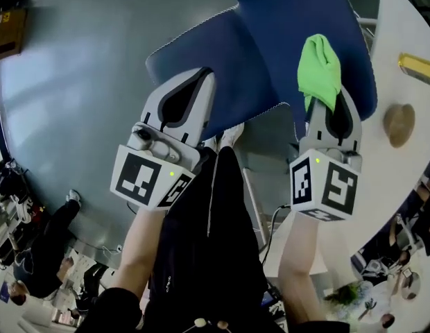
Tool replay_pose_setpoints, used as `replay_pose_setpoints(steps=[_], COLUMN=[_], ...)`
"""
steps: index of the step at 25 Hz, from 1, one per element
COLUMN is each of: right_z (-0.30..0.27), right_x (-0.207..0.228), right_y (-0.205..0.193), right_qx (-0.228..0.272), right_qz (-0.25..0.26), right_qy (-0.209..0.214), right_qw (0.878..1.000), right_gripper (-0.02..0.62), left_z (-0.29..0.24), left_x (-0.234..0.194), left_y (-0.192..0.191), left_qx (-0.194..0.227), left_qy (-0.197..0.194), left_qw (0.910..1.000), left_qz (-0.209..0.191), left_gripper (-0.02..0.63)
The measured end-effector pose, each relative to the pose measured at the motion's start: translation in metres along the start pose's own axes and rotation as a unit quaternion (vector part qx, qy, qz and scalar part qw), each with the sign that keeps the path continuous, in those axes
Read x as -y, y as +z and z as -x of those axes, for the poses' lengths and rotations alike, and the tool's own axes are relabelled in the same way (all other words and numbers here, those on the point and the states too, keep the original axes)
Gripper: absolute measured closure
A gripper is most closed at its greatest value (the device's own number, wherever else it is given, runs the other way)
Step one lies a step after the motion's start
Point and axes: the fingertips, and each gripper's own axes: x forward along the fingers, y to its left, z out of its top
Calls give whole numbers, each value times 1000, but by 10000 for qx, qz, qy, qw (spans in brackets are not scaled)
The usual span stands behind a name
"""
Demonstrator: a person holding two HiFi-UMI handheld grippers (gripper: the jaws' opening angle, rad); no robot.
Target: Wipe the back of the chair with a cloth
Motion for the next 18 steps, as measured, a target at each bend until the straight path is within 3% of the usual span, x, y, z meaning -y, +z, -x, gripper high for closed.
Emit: replay_pose_setpoints(steps=[4, 8, 13, 18], right_z=[53, 80, 61, 54], right_x=[52, 107, 128, 118], right_y=[40, 52, 25, 2], right_qx=[294, 385, 196, -137], right_qz=[81, 264, -346, -350], right_qy=[-684, -1485, -1470, -1485], right_qw=[9972, 9878, 9883, 9882], right_gripper=[546, 546, 546, 546], left_z=[3, 2, 5, 14], left_x=[20, 30, 29, 24], left_y=[8, 3, -6, -12], left_qx=[42, 15, -39, -89], left_qy=[-71, -107, -35, 88], left_qw=[10000, 9999, 9999, 9998], left_qz=[53, 57, 116, 142], left_gripper=[600, 600, 600, 600])
